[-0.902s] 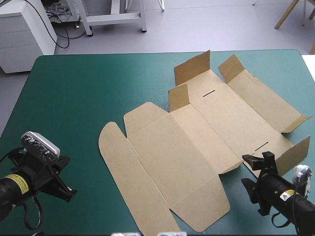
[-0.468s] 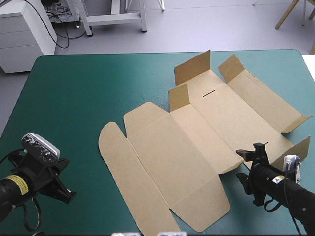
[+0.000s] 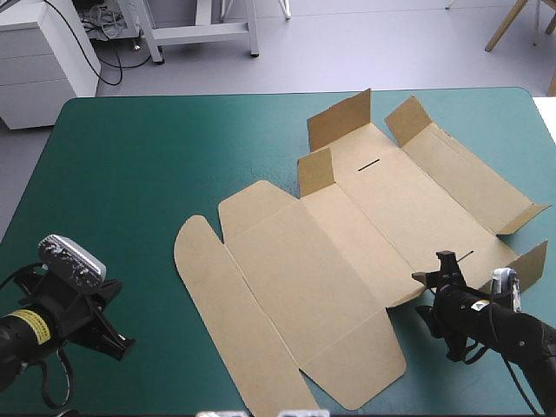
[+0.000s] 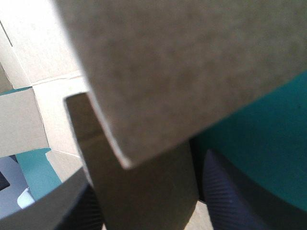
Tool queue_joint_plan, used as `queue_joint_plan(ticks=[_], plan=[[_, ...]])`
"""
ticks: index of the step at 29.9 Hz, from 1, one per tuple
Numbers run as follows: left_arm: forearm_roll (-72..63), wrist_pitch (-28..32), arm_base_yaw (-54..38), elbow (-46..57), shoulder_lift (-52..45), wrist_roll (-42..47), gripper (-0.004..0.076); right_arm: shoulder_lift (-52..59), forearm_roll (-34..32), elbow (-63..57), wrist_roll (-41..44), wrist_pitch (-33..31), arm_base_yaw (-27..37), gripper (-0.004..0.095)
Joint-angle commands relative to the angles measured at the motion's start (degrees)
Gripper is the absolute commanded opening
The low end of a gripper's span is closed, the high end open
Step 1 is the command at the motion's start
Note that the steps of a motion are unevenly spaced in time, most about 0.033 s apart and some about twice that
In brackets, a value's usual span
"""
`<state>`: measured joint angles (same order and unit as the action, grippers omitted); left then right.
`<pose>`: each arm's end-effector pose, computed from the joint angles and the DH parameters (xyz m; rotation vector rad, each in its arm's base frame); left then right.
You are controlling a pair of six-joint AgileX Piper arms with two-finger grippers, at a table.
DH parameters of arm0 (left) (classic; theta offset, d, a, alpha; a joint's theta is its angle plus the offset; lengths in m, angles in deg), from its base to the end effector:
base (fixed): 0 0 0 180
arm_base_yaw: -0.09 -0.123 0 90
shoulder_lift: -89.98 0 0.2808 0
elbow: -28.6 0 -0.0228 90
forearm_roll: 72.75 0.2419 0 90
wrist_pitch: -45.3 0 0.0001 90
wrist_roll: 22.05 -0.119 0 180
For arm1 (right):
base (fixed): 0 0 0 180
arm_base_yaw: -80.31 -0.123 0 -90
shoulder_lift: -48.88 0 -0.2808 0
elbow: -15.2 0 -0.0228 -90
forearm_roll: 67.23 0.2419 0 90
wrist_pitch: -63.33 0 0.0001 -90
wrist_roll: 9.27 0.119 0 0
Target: Fold the box
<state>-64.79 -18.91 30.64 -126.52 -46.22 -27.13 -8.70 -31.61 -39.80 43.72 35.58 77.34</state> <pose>0.0946 -0.0386 0.3464 0.7129 2.1961 -0.0511 0.1596 0.0406 0.2061 1.5988 2.0477 0.9921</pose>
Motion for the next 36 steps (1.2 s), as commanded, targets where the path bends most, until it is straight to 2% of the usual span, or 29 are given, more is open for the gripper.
queue_joint_plan(ticks=[1,6,9,24,29,36], plan=[[0.0,2.8,0.0,-1.5,0.4,0.7,-0.0010,-0.4,1.3,1.4,-2.7,2.9,-0.2,0.0342],[0.0,2.9,0.0,-1.5,0.4,0.9,-0.0010,-0.4,2.9,1.4,-6.5,3.6,-0.2,-0.0015],[0.0,2.7,0.0,-1.5,0.4,0.9,-0.0010,-0.4,3.4,1.4,-10.4,4.5,-0.2,-0.0013],[-0.1,3.0,0.0,-1.5,0.4,2.1,-0.0010,-0.6,1.9,1.6,-12.5,3.3,-0.2,0.0003],[-0.2,3.0,0.0,-1.5,0.4,2.1,-0.0010,-3.8,-5.5,5.5,-12.5,-1.9,-0.2,0.0005],[-0.2,3.0,0.0,-1.5,0.4,2.1,-0.0010,-11.0,-17.6,18.0,-13.6,-12.3,-0.2,0.0004]])
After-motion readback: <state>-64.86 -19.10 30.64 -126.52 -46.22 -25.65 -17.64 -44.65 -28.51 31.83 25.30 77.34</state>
